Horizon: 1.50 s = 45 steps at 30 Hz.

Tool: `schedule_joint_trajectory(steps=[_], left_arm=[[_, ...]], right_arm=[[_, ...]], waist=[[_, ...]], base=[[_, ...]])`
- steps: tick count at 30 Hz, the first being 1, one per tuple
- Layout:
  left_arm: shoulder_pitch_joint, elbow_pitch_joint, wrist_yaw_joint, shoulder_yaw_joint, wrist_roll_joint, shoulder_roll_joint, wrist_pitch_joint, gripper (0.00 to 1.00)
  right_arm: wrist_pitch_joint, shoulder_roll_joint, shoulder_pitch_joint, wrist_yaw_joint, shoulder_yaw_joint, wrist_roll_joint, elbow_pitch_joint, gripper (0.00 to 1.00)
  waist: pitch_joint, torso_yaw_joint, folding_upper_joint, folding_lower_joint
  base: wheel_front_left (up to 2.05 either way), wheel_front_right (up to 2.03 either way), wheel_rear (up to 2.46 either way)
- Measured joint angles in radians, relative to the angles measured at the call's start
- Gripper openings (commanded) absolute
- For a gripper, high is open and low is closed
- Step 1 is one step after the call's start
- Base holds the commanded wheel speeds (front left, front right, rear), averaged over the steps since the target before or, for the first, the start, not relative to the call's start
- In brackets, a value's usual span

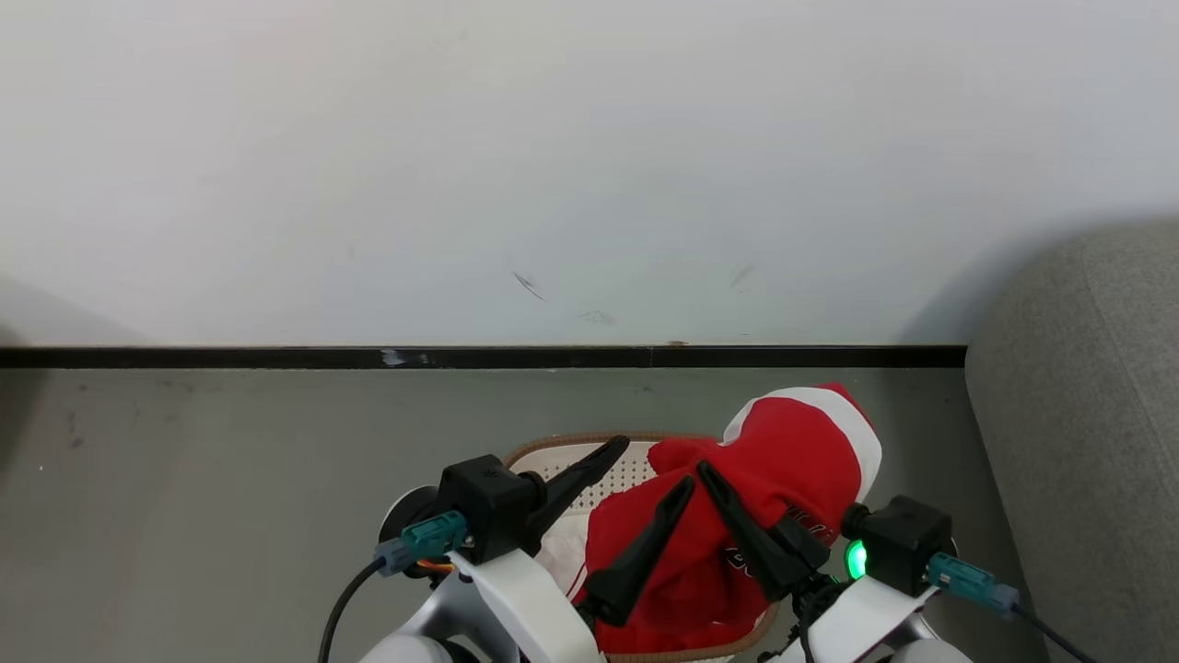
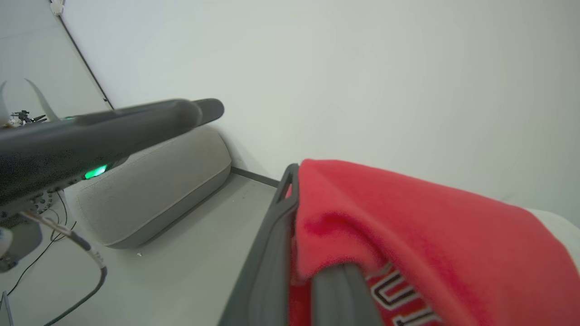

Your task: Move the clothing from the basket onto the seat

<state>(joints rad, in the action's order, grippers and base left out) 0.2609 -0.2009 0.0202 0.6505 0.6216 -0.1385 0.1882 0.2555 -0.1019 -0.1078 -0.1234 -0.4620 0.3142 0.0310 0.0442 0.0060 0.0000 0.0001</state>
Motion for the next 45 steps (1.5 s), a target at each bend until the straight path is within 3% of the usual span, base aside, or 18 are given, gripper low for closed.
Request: schedule_joint_trajectory(steps=[25, 45], left_arm=[[-0.127, -0.043, -0.042, -0.012, -0.052, -0.083, -0.172, 1.00], [-0.158, -0.079, -0.046, -0.004, -0.098, -0.121, -0.190, 1.00]], right_arm=[[0.000, -0.031, 0.074, 0.000, 0.153, -0.029, -0.078, 0.00], [0.000, 0.006, 0.101, 0.000, 0.245, 0.046, -0.081, 0.00]], waist=[[0.017, -0.155, 0.0000, 0.0000], [0.110, -0.269, 0.0000, 0.0000]], base=[[0.00, 0.00, 0.00], [0.00, 0.00, 0.00]])
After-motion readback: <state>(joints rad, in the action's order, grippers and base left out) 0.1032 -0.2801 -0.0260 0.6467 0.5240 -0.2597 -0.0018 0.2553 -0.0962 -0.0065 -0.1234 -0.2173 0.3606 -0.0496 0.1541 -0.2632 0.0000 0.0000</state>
